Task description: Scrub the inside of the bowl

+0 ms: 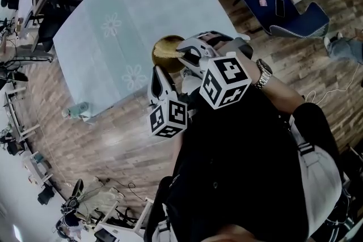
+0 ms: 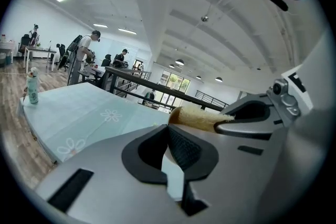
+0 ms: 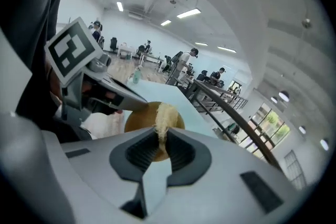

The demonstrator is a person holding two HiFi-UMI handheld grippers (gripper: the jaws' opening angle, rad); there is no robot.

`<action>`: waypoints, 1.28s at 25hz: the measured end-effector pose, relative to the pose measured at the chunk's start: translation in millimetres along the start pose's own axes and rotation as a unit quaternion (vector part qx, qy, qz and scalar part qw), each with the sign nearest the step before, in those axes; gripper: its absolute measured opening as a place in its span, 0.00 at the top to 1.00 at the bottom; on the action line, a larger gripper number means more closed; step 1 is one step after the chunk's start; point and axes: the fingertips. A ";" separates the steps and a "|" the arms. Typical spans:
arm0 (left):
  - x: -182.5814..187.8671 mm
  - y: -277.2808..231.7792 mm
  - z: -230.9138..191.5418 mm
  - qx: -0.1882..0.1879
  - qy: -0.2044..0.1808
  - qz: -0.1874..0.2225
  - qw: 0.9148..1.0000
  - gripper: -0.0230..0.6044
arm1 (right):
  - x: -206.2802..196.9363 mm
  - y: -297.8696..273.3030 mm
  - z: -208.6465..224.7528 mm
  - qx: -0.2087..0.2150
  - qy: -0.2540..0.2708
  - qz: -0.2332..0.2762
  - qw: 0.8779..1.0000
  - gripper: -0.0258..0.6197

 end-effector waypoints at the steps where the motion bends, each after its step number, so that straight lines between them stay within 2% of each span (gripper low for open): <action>1: -0.8 -0.3 0.8 0.000 -0.001 -0.001 1.000 0.94 | -1.9 -0.2 4.4 -0.013 0.025 -0.012 1.000 0.89; 4: 0.3 -1.3 3.9 -0.001 -0.006 -0.001 1.000 0.94 | -8.9 0.2 12.8 -0.041 0.074 -0.050 0.995 0.89; 8: 2.0 -4.8 6.5 -0.009 -0.007 -0.002 1.000 0.93 | -23.4 -11.2 4.4 -0.020 0.046 -0.095 0.994 0.89; 10: 1.0 -7.0 6.1 -0.014 0.000 -0.007 1.000 0.93 | -30.2 -18.0 -5.9 0.006 0.002 -0.107 0.994 0.89; 13: -1.6 -11.1 5.5 -0.021 0.015 -0.013 1.000 0.93 | -36.2 -25.3 -19.0 0.041 -0.093 -0.100 0.990 0.89; 18: -5.4 -20.3 2.1 -0.029 0.019 -0.026 0.999 0.93 | -38.4 -33.1 -30.3 0.088 -0.237 -0.063 0.966 0.89; 20: -5.6 -25.8 -1.8 -0.031 0.022 -0.030 0.999 0.93 | -35.5 -36.1 -32.5 0.110 -0.295 -0.040 0.948 0.89; 25: -6.5 -39.3 -12.0 -0.042 0.023 -0.043 0.998 0.93 | -23.3 -46.5 -32.0 0.159 -0.434 0.025 0.886 0.89; 28: -5.6 -48.2 -19.4 -0.054 0.027 -0.050 0.997 0.94 | -10.6 -55.5 -21.8 0.163 -0.494 0.064 0.851 0.89; 32: 0.5 -60.7 -36.6 -0.067 0.027 -0.059 0.996 0.94 | 6.2 -69.9 -6.2 0.156 -0.574 0.115 0.795 0.89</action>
Point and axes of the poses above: the fingertips, and each gripper's own axes: y backward along the fingers, z to its right, x out of its top
